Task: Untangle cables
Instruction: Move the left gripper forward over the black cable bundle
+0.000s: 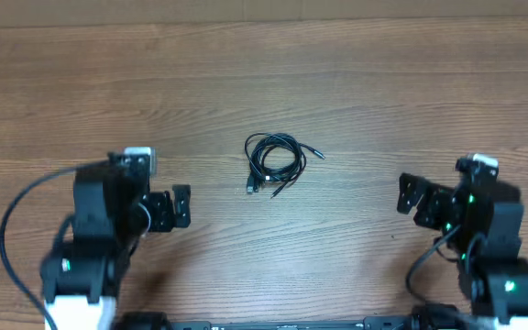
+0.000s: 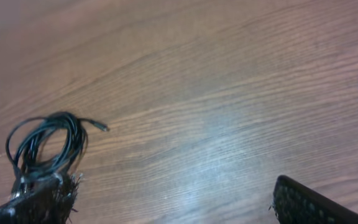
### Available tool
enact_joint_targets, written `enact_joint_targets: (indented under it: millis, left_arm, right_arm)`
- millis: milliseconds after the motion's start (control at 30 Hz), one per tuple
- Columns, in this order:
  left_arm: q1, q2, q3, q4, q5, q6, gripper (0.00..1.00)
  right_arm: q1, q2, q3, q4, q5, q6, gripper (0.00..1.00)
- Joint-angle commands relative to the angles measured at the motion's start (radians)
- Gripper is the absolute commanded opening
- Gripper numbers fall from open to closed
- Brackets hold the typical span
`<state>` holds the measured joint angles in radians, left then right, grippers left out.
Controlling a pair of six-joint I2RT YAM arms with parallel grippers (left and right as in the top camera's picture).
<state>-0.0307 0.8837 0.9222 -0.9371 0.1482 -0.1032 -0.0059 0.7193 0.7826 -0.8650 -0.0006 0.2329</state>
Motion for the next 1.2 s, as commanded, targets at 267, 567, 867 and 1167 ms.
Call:
enact_joint_targets:
  millis: [267,567,867,1167]
  left_arm:
    - [0.006,0.249,0.168,-0.230,0.173,-0.114,0.99]
    - [-0.012,0.338,0.255,0.174,0.172,-0.197,0.98]
    - [-0.203,0.621,0.511,0.157,-0.051,-0.148,0.96]
    - [-0.343,0.871,0.515,0.183,-0.122,-0.102,0.95]
  right_arm:
    - [-0.003,0.241,0.278,-0.148,-0.084,0.007,1.00]
    - [-0.003,0.240,0.279,-0.120,-0.096,-0.020,1.00]
    - [-0.003,0.240,0.279,-0.121,-0.095,-0.020,1.00]
    - [-0.003,0.241,0.279,-0.126,-0.095,-0.020,1.00]
